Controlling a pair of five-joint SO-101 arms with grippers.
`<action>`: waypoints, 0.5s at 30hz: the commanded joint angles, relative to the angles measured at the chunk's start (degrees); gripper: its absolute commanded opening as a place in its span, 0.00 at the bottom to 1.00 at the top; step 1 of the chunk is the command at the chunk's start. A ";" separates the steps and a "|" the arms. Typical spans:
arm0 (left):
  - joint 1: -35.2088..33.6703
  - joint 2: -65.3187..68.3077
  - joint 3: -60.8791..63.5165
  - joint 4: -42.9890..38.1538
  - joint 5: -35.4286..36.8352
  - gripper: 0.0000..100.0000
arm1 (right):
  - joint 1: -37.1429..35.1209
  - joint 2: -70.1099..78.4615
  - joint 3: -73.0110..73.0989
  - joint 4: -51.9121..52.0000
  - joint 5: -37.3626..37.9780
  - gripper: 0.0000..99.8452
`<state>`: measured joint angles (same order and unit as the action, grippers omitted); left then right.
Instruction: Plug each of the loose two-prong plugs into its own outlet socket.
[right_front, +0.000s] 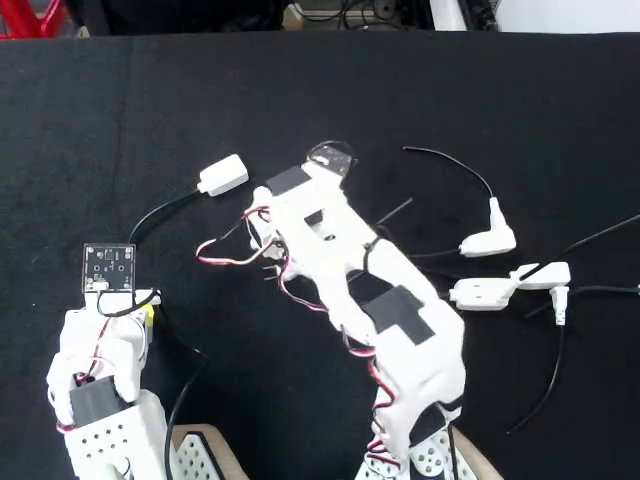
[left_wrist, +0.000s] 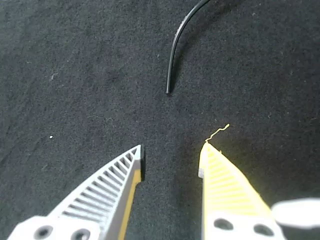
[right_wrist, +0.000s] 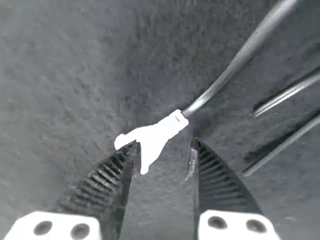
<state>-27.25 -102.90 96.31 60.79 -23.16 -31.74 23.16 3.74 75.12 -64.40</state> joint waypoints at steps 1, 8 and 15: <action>0.22 -0.18 1.10 -0.70 -0.62 0.19 | -0.62 1.98 -3.91 -0.70 -3.52 0.15; 0.22 -0.18 1.10 -0.70 -0.62 0.19 | -0.70 7.60 -5.32 -0.35 -3.60 0.15; 0.22 -0.18 1.10 -0.70 -0.62 0.19 | -0.62 8.40 -5.32 -0.35 -3.43 0.15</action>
<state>-27.25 -102.90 96.31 60.79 -23.16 -31.74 29.49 -1.80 74.95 -67.38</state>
